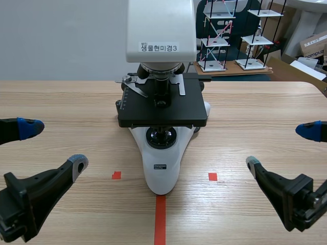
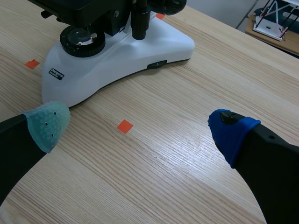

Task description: Point at the objective lens

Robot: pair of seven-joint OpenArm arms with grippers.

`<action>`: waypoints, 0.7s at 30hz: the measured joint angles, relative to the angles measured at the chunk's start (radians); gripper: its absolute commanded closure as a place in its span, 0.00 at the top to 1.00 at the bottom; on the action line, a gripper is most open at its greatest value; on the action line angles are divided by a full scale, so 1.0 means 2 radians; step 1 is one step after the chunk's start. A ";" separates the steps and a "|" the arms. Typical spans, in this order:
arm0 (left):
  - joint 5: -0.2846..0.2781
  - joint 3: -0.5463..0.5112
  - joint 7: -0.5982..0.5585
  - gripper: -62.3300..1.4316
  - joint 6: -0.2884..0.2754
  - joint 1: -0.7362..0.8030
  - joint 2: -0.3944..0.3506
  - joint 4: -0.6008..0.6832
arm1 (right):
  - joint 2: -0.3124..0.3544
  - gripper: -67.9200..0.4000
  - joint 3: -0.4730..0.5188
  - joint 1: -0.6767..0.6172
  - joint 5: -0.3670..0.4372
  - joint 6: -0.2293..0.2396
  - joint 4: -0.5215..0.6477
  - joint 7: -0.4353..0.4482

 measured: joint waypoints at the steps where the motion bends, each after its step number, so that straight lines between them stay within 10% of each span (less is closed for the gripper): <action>1: 0.000 0.000 0.000 0.96 0.000 0.000 0.000 0.000 | 0.000 1.00 0.000 0.000 0.000 0.000 0.000 0.000; 4: 0.000 0.000 -0.001 0.76 0.000 0.000 0.000 0.000 | 0.000 1.00 0.000 0.000 0.000 0.000 0.000 0.000; 9: -0.002 0.000 -0.013 0.03 0.000 0.000 0.000 0.000 | 0.000 1.00 0.000 0.000 0.000 0.000 0.000 0.000; 21: -0.026 0.050 -0.066 0.05 -0.005 -0.033 0.002 -0.033 | 0.000 1.00 0.000 0.000 0.000 0.000 0.000 0.000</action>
